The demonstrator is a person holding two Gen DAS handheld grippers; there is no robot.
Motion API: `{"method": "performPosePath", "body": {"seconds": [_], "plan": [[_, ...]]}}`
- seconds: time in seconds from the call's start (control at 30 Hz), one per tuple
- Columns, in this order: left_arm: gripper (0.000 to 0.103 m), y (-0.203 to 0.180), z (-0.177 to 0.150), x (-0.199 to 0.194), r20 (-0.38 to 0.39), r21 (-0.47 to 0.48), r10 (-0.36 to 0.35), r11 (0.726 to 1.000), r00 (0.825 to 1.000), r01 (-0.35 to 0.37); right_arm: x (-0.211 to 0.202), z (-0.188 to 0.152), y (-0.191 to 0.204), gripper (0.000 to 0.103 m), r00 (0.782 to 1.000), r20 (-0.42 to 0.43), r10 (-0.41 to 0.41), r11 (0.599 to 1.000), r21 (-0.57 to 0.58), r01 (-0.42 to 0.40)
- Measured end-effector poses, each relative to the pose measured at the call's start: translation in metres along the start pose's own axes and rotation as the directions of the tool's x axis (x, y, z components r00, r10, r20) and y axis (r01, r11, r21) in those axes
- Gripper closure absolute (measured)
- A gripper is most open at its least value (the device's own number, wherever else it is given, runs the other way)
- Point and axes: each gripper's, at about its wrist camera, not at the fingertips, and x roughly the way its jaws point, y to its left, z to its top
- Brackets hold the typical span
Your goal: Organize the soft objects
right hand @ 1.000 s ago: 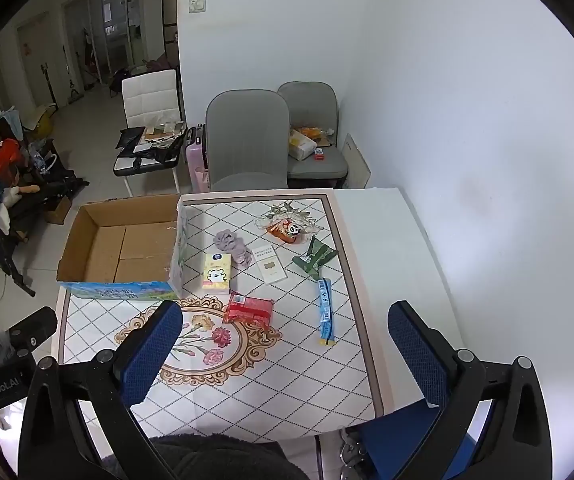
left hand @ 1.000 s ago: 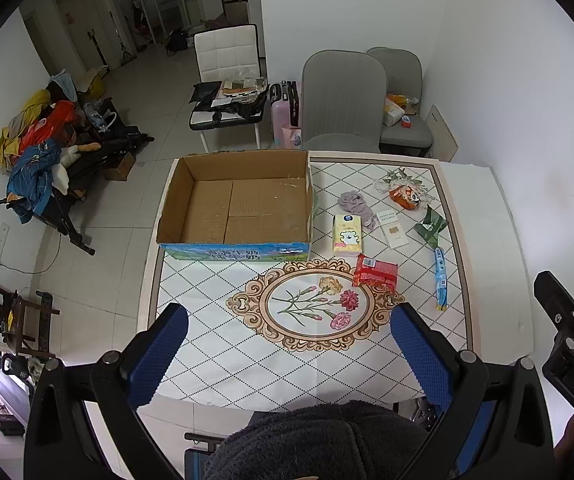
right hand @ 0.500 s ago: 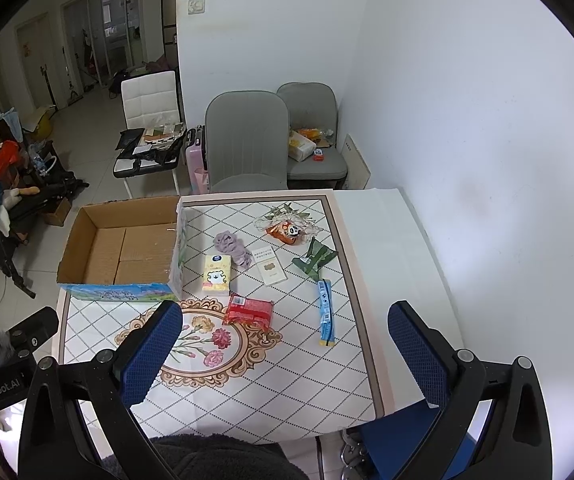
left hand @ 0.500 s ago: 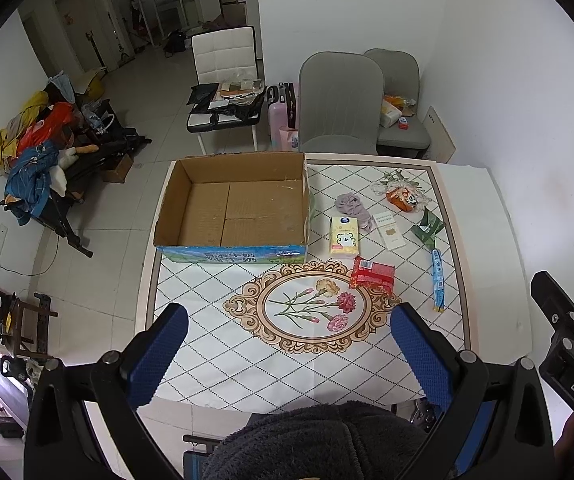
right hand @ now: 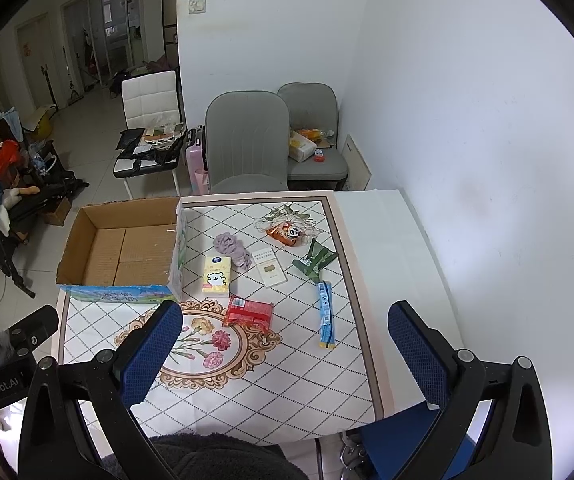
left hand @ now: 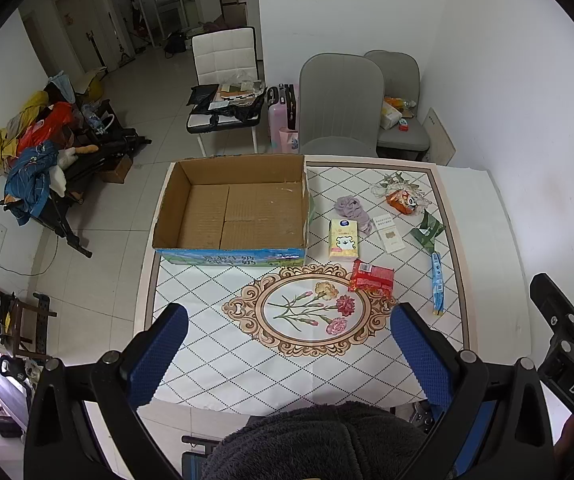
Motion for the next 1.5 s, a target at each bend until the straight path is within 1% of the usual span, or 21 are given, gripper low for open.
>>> {"method": "performPosePath", "body": {"seconds": [0.9, 1.5], "plan": [[0.0, 0.003, 0.013, 0.005, 0.008, -0.006, -0.009, 1.0, 1.0, 0.009, 0.003, 0.004, 0.005, 0.0, 1.0, 0.009, -0.002, 1.0, -0.002, 0.002], [0.0, 0.003, 0.012, 0.003, 0.012, -0.005, -0.011, 1.0, 1.0, 0.011, 0.004, 0.002, 0.002, 0.0, 1.0, 0.011, 0.005, 1.0, 0.007, -0.005]]}}
